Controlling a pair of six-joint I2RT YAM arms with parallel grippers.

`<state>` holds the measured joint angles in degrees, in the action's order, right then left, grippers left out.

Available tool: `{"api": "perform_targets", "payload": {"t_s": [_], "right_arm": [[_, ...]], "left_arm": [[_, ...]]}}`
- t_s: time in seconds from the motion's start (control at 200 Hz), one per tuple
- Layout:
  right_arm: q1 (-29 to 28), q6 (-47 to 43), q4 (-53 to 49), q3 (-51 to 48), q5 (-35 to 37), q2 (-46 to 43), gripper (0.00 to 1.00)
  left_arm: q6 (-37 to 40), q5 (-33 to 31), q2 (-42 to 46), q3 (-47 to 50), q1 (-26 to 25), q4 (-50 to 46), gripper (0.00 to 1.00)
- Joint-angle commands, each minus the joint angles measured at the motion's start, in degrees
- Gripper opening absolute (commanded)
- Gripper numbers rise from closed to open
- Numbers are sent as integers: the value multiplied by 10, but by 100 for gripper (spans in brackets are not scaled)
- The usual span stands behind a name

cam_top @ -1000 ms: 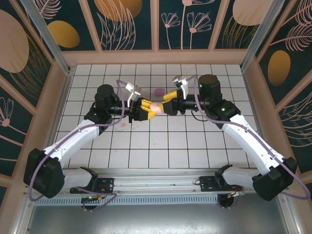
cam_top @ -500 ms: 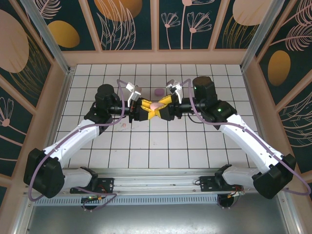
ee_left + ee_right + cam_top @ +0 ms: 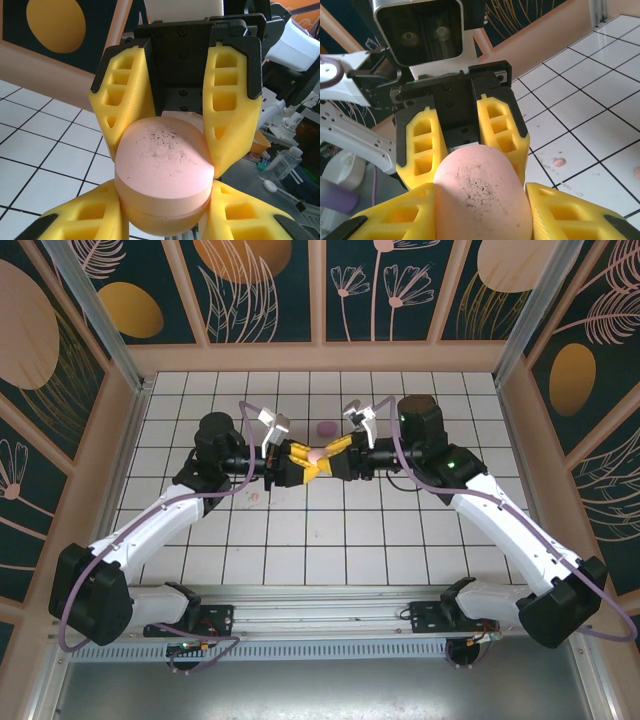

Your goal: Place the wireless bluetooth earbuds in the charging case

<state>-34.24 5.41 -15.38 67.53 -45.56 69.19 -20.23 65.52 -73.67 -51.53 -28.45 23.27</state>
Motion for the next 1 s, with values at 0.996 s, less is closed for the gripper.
{"api": "perform_targets", "payload": {"t_s": [0.996], "right_arm": [[60,78,5,0,32,-51,65]], "left_arm": [[35,-34,-10,-13,-11,3,22]]}}
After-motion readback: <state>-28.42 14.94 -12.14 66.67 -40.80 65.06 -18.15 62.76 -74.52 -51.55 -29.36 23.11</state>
